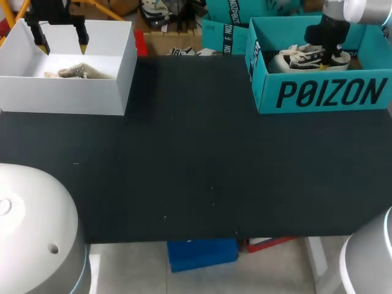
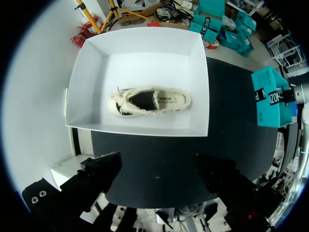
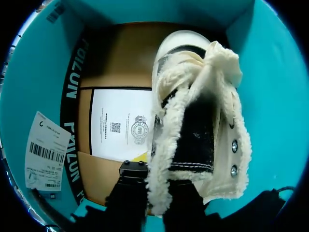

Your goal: Take the shoe out of the shoebox, open the shoe tongue, remove and reinsert the insole, then place the shoe into the shoebox

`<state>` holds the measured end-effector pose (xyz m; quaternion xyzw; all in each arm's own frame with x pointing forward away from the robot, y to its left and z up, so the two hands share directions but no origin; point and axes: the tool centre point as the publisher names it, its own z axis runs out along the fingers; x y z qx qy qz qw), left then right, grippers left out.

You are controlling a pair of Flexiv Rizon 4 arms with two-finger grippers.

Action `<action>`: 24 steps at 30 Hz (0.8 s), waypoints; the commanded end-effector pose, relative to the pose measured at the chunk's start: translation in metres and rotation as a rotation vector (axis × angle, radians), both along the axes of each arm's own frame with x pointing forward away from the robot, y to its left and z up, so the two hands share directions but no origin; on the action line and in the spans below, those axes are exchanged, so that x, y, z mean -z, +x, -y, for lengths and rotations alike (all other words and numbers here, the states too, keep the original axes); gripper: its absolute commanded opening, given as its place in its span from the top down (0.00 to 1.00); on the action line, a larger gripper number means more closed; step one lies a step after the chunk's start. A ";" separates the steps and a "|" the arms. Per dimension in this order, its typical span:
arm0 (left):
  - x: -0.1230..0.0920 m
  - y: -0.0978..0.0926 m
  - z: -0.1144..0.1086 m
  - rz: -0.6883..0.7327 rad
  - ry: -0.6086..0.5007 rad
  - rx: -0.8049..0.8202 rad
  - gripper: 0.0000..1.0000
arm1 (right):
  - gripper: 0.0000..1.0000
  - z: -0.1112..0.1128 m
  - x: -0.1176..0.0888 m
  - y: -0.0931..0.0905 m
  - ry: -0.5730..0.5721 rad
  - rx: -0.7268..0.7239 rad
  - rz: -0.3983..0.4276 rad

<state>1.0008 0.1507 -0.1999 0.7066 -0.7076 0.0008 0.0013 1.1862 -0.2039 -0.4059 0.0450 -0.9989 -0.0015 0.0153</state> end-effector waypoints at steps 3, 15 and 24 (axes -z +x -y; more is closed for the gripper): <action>0.000 0.000 0.000 -0.001 0.002 -0.001 0.00 | 1.00 -0.003 0.007 0.008 0.002 0.000 -0.017; 0.000 0.000 0.000 -0.001 0.002 -0.001 0.00 | 1.00 -0.004 -0.027 0.002 -0.016 -0.011 0.010; 0.000 0.000 0.000 -0.001 0.002 -0.001 0.00 | 1.00 -0.010 -0.077 -0.013 -0.065 -0.002 0.066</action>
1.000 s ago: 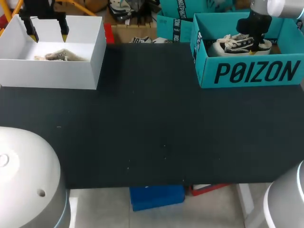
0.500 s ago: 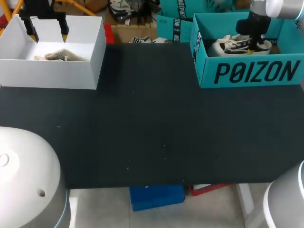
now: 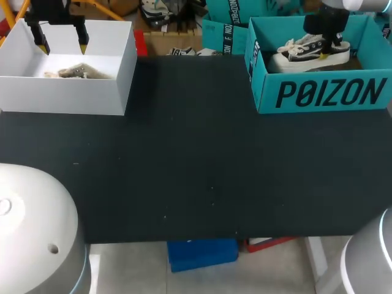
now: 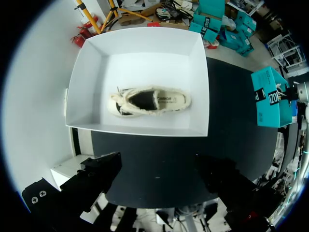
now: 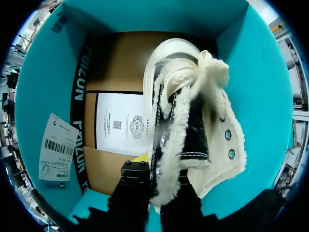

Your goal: Take the shoe out of the shoebox, open the shoe tongue, remove and reinsert the insole, then place the shoe into the shoebox

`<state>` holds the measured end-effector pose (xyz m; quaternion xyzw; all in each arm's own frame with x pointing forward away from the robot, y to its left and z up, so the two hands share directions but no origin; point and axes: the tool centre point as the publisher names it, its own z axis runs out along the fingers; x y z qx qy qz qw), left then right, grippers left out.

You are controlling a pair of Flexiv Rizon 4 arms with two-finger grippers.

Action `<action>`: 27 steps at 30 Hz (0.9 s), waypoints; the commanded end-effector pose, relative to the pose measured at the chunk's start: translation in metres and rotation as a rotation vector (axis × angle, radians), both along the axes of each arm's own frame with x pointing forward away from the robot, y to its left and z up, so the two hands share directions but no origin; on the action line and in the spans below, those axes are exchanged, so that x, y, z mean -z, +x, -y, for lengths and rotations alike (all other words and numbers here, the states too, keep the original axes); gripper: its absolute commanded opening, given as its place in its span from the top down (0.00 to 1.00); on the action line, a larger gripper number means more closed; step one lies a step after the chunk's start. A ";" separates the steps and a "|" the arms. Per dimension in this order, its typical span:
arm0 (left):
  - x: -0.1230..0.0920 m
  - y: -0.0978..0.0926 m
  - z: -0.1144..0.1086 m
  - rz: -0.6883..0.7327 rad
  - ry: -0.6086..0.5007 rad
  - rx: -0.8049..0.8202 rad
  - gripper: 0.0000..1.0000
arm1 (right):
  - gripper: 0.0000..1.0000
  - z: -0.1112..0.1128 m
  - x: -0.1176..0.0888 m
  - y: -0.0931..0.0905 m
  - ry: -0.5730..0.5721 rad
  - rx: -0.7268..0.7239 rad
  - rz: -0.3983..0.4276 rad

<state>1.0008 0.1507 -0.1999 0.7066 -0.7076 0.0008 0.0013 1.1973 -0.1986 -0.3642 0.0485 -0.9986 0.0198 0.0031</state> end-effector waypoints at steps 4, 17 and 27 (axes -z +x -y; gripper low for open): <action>0.000 0.000 0.000 -0.001 0.001 -0.001 0.00 | 1.00 -0.009 -0.055 -0.030 -0.043 0.014 0.075; 0.000 0.000 0.000 -0.001 0.001 -0.001 0.00 | 1.00 -0.006 -0.118 -0.047 -0.079 -0.020 0.198; 0.000 0.000 0.000 -0.001 0.001 -0.001 0.00 | 1.00 -0.032 -0.169 -0.064 -0.126 0.015 0.270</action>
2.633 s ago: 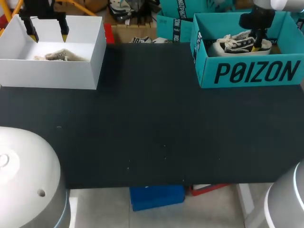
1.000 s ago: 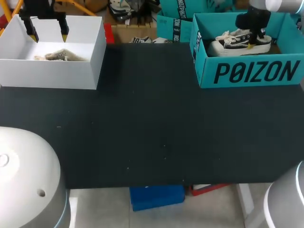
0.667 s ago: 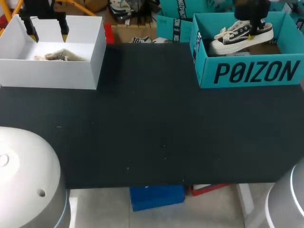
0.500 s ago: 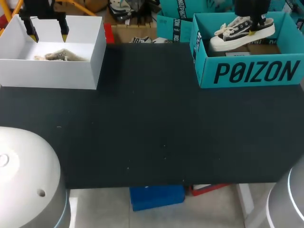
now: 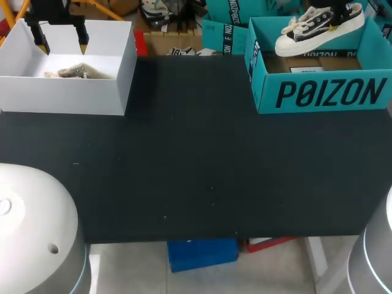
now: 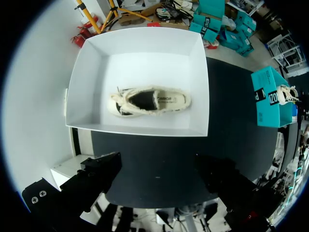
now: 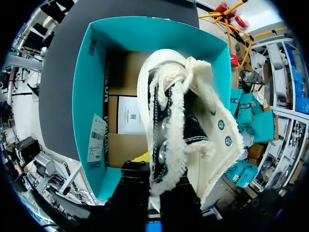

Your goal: Take the shoe out of the shoebox, open the shoe tongue, remove and reinsert the insole, then place the shoe into the shoebox

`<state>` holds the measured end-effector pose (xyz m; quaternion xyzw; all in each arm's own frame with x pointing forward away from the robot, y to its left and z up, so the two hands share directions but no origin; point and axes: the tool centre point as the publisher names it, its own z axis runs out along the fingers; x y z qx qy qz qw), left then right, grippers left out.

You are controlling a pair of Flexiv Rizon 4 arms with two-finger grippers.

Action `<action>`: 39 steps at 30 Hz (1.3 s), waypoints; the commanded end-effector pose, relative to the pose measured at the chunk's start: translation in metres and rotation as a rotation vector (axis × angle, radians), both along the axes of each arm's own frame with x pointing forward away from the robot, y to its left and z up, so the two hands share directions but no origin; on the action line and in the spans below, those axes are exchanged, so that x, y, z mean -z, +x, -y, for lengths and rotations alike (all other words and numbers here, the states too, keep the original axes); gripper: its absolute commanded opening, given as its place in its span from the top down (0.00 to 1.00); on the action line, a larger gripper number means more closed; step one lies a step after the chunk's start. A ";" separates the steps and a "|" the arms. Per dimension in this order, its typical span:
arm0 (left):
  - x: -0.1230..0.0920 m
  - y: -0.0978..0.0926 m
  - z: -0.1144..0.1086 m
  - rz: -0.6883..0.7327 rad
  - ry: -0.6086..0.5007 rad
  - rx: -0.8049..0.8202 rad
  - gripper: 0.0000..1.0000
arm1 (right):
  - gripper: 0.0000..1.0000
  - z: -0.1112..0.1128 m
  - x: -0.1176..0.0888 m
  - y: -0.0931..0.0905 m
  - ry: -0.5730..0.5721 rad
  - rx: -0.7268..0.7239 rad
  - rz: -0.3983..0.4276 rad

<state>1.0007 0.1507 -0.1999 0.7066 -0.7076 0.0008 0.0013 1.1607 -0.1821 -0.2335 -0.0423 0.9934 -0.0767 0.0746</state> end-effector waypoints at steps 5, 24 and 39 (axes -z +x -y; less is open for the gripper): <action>0.000 0.000 0.000 -0.001 0.001 -0.001 0.00 | 1.00 -0.040 -0.064 -0.038 -0.046 0.025 0.152; 0.000 0.000 0.000 -0.001 0.001 -0.001 0.00 | 1.00 -0.124 -0.129 -0.125 -0.079 -0.012 0.257; 0.000 0.000 0.000 -0.001 0.001 -0.001 0.00 | 1.00 -0.245 -0.108 -0.193 -0.055 0.083 0.240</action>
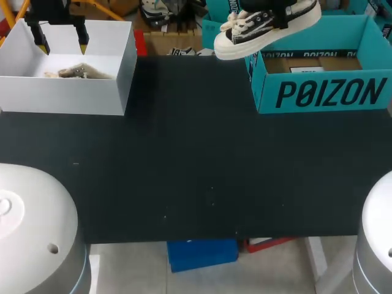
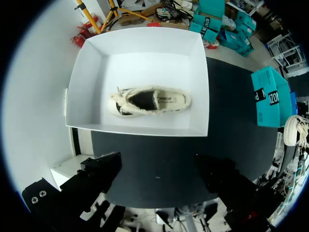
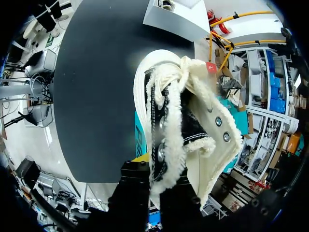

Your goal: Take the shoe out of the shoebox, open the shoe tongue, remove and reinsert the insole, then place the shoe into the shoebox

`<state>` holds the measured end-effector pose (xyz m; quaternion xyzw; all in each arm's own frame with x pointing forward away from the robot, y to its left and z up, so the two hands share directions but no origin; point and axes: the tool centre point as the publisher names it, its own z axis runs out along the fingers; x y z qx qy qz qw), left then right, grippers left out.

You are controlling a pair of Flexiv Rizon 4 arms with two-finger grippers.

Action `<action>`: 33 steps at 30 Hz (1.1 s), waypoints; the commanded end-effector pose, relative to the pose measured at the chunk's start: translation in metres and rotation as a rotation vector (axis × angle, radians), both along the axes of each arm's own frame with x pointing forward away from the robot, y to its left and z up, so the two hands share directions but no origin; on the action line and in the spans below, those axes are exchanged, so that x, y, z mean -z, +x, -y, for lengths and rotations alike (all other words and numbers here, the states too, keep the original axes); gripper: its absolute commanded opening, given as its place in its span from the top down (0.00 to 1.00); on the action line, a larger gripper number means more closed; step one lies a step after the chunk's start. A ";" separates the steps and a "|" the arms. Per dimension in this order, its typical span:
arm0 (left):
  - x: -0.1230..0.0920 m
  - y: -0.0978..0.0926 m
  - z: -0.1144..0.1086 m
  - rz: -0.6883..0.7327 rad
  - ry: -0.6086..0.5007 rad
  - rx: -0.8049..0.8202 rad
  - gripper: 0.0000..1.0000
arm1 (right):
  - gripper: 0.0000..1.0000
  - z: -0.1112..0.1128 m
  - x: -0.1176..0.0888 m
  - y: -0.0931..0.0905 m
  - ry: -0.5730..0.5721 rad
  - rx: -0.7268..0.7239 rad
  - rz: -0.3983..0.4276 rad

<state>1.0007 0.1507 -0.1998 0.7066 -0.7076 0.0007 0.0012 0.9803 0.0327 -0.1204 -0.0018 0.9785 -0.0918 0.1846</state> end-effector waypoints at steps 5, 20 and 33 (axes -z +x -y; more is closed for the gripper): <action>0.000 0.000 0.000 -0.001 0.001 -0.001 0.00 | 1.00 -0.063 0.019 -0.028 -0.006 0.051 -0.011; 0.000 0.000 0.000 -0.001 0.001 -0.001 0.00 | 1.00 -0.138 0.081 -0.073 0.092 0.066 -0.053; 0.000 0.000 0.000 -0.001 0.001 -0.001 0.00 | 1.00 -0.189 0.151 -0.106 0.168 0.012 -0.109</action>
